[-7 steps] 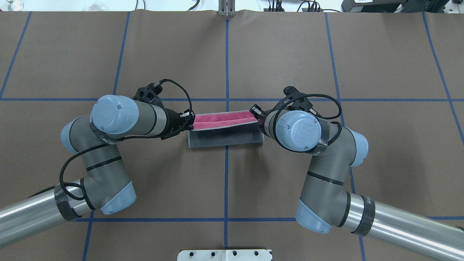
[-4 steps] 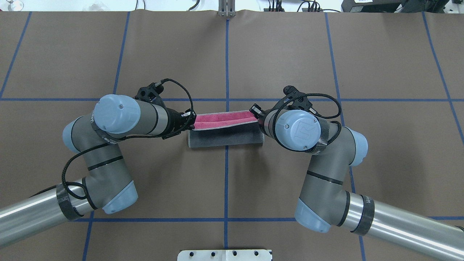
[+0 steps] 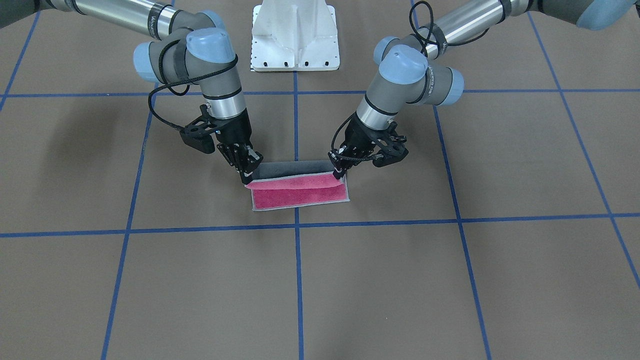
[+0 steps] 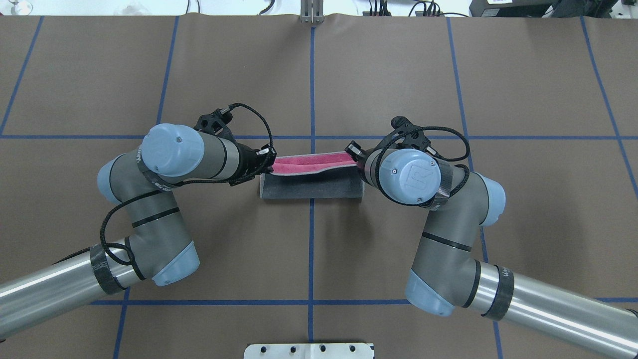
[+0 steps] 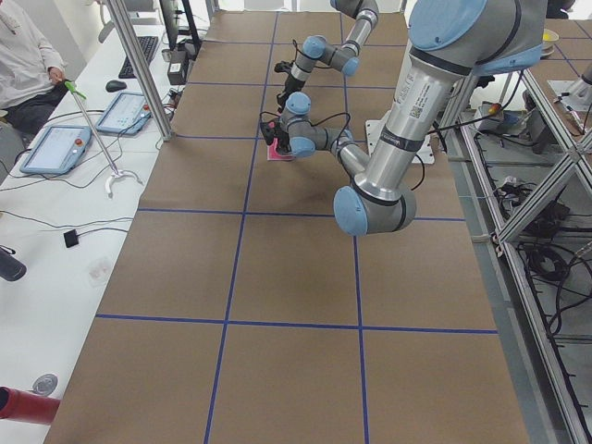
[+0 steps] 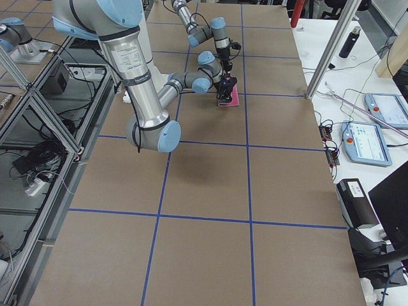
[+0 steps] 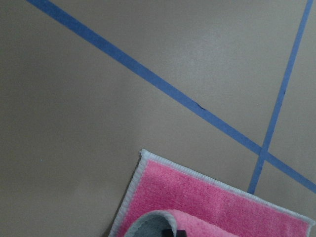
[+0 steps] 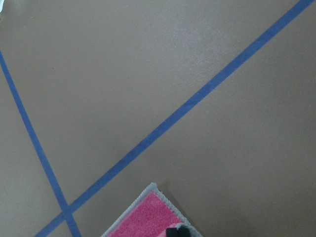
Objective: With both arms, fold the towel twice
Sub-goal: 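Lift both near corners and fold them over onto the far edge, then open both grippers, raise the right arm while the left moves to the strip end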
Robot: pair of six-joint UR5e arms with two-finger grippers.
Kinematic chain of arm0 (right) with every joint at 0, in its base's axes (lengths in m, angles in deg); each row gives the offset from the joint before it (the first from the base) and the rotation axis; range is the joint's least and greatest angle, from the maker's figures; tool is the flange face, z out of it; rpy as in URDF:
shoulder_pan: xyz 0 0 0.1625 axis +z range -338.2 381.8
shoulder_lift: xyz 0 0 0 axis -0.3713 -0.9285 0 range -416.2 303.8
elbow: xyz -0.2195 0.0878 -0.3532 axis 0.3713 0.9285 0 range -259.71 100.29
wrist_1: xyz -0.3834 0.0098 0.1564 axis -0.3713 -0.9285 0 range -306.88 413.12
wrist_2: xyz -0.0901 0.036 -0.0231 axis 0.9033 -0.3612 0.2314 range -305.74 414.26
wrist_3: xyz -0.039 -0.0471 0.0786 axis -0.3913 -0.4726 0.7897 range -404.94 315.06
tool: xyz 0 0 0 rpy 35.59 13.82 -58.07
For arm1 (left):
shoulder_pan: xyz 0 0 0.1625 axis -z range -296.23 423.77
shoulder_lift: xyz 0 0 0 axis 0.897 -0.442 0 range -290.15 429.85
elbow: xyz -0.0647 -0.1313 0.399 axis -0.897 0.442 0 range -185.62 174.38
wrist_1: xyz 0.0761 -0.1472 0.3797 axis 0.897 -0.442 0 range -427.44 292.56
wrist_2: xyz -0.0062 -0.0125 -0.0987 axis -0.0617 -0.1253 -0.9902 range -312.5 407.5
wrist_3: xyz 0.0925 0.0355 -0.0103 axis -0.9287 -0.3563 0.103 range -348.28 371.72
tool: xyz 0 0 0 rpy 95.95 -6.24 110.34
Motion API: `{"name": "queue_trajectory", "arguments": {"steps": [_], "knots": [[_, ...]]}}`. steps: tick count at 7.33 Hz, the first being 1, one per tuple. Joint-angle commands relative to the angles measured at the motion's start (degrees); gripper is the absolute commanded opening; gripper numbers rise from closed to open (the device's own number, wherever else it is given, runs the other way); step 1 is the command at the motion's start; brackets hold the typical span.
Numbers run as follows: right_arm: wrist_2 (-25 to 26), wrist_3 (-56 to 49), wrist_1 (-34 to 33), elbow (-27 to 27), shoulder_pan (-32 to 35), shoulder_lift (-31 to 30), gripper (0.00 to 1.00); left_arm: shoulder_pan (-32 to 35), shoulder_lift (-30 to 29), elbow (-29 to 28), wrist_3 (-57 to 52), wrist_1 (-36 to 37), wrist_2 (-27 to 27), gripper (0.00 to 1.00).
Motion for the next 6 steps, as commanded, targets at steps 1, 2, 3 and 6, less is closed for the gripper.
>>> {"name": "queue_trajectory", "arguments": {"steps": [1,2,3,6], "knots": [[-0.4,0.2,-0.1,3.4,1.3,3.1,0.87,0.9,0.0,-0.1,0.5,0.0,0.0,0.53],[-2.0,0.2,-0.1,7.6,2.2,6.3,0.95,2.2,0.0,-0.3,0.9,0.1,-0.1,0.70],[-3.8,0.1,-0.1,7.9,3.6,6.6,0.98,3.4,0.0,-0.3,1.0,0.0,-0.3,0.80],[-13.1,-12.2,-0.5,7.8,9.5,6.0,0.99,3.6,0.2,-0.2,0.7,-0.2,-1.4,0.88]]}}
